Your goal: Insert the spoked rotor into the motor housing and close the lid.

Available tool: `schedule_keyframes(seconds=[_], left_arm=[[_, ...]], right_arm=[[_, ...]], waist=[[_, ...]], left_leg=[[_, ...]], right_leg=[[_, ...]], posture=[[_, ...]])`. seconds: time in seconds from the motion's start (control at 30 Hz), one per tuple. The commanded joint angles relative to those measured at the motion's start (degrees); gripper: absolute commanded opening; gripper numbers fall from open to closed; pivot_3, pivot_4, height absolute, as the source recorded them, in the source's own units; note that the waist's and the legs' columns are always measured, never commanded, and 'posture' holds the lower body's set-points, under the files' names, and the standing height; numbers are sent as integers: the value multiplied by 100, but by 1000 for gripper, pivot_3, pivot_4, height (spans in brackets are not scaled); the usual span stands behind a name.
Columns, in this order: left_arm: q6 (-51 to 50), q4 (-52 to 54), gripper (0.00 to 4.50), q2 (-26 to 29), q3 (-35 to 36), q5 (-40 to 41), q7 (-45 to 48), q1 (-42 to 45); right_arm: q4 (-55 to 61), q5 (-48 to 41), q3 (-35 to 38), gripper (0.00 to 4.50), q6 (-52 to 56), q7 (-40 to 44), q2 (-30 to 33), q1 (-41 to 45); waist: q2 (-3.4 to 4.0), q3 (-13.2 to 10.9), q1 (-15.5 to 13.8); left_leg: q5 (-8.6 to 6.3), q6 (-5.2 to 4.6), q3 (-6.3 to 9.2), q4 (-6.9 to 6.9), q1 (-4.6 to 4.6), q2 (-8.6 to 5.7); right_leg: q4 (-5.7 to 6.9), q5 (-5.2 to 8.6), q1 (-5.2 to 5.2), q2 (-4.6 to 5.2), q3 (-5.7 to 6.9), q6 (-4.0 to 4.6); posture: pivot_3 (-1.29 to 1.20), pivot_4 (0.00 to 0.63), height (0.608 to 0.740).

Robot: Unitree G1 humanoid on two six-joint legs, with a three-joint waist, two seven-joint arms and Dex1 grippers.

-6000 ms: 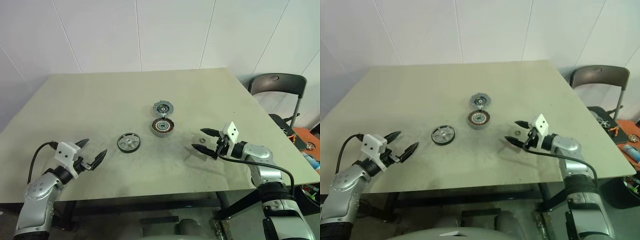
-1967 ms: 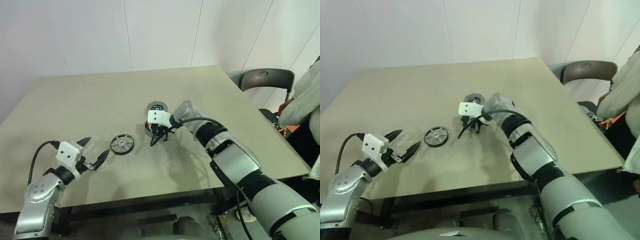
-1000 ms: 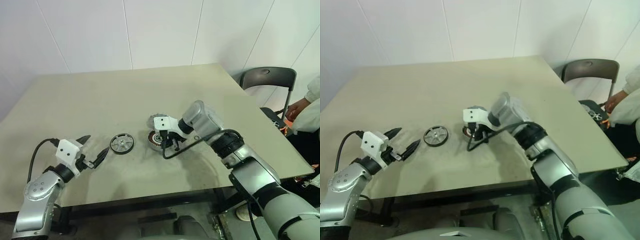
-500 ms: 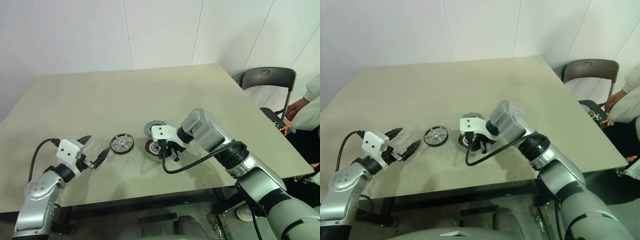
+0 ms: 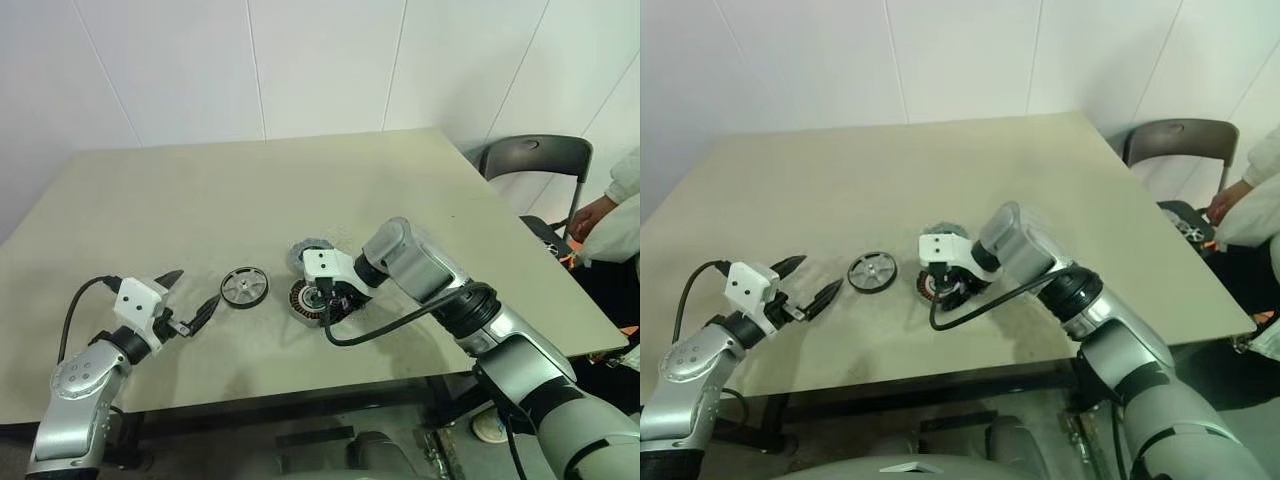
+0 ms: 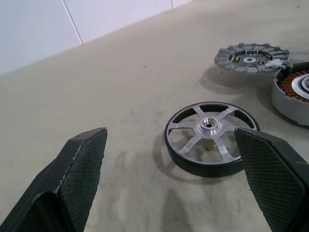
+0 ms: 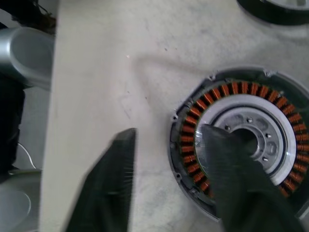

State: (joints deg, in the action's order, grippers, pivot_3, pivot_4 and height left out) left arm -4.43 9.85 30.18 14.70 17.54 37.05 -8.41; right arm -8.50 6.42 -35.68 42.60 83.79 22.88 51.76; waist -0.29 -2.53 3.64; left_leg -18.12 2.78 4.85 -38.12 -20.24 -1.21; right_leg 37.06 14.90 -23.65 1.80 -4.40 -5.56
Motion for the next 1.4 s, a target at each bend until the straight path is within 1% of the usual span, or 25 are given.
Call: schedule_keyframes(seconds=[0.03, 0.1, 0.13, 0.37, 0.43, 0.5, 0.57, 0.63, 0.67, 0.77, 0.87, 1.07, 1.27, 1.4], left_arm=[[69, 50, 4500, 38, 50, 25, 4, 95], [62, 28, 4500, 38, 39, 24, 10, 111], [60, 25, 4500, 38, 32, 24, 14, 116], [37, 49, 4500, 11, 4, 59, 28, 73], [50, 38, 4500, 7, 3, 59, 37, 64], [65, 16, 4500, 6, -13, 60, 64, 55], [80, -12, 4500, 8, -27, 58, 93, 53], [87, -32, 4500, 9, -30, 61, 117, 61], [88, -41, 4500, 11, -26, 69, 136, 62], [-18, -33, 4500, 1, -15, 212, 260, 58], [-68, -34, 4500, 29, -12, 258, 341, 51], [-240, -34, 4500, 29, -23, 474, 570, 19], [-588, 153, 4500, 81, -65, 751, 839, -159], [-705, 240, 4500, 137, -64, 783, 905, -250]], right_arm=[[356, -266, 204, 3659, 163, 42, 115, 189], [386, -468, 371, 4345, 373, 22, 186, 222], [391, -577, 465, 4466, 468, 16, 237, 225], [450, -1328, 1421, 4466, 1098, -314, 768, -13], [378, -1449, 1781, 4466, 875, -507, 979, -254], [111, -1453, 2291, 4466, 440, -1077, 1009, -489], [-56, -1372, 2572, 4466, -185, -1516, 1080, -784], [-135, -1612, 3104, 4466, -535, -1888, 990, -1183], [-216, -1559, 3242, 4466, -928, -2122, 991, -1404], [-486, -1543, 3365, 4466, -1381, -2283, 1048, -1760], [-958, -1409, 3456, 4466, -2432, -2583, 977, -1979], [-1869, -1426, 3450, 4466, -3069, -2792, 876, -2048], [-2426, -1444, 3390, 4466, -3328, -2854, 717, -2029], [-2719, -1392, 3340, 4466, -3422, -2895, 608, -1985]], waist=[[0, 0, -12], [0, 0, -21], [0, 0, -28], [-1, 1, -146], [-3, 2, -157], [-5, 3, -168], [-5, 3, -167], [-8, 5, -169], [-7, 4, -170], [-7, 4, -164], [-7, 4, -119], [-7, 1, -116], [-8, 1, -111], [-6, 1, -115]], left_leg=[[0, 0, 0, 0, 0, 0], [0, 0, 0, 0, 0, 0], [0, 0, 0, 0, 0, 0], [0, 0, 0, -1, -1, -1], [0, 0, 0, -1, -1, -1], [0, -1, -1, -1, 1, -1], [0, -1, -4, -2, 1, -4], [0, -1, -5, -2, 2, -4], [0, -1, -5, -1, 2, -3], [0, -1, -14, -2, 5, -3], [0, -2, -18, -3, 21, -2], [-1, -3, -34, -1, 86, 1], [0, -4, -33, -2, 95, 4], [-1, -4, -32, -2, 92, 4]], right_leg=[[0, 0, 0, 0, 0, 0], [0, 0, 0, 0, 0, 0], [0, 0, 0, 0, 0, 0], [-5, 0, 2, 1, 2, 0], [-6, 0, 4, 1, 3, 0], [-10, 0, 10, 1, 5, 0], [-12, 0, 12, 2, 3, 0], [-12, 0, 13, 0, 3, 0], [-13, 0, 15, -2, 5, 0], [-12, 0, 18, -2, 3, 0], [-7, 0, 27, -5, -5, 0], [-11, 2, 94, -14, -6, 0], [-11, 2, 105, -18, -7, 0], [-12, 2, 102, -17, -8, 0]], posture=[[0, 0, 740], [0, 0, 740], [0, 0, 740], [0, 0, 740], [0, 0, 740], [0, 0, 740], [0, 0, 740], [0, 0, 740], [0, 0, 740], [0, 0, 740], [0, 0, 740], [0, 0, 740], [0, 0, 740], [0, 0, 740]])
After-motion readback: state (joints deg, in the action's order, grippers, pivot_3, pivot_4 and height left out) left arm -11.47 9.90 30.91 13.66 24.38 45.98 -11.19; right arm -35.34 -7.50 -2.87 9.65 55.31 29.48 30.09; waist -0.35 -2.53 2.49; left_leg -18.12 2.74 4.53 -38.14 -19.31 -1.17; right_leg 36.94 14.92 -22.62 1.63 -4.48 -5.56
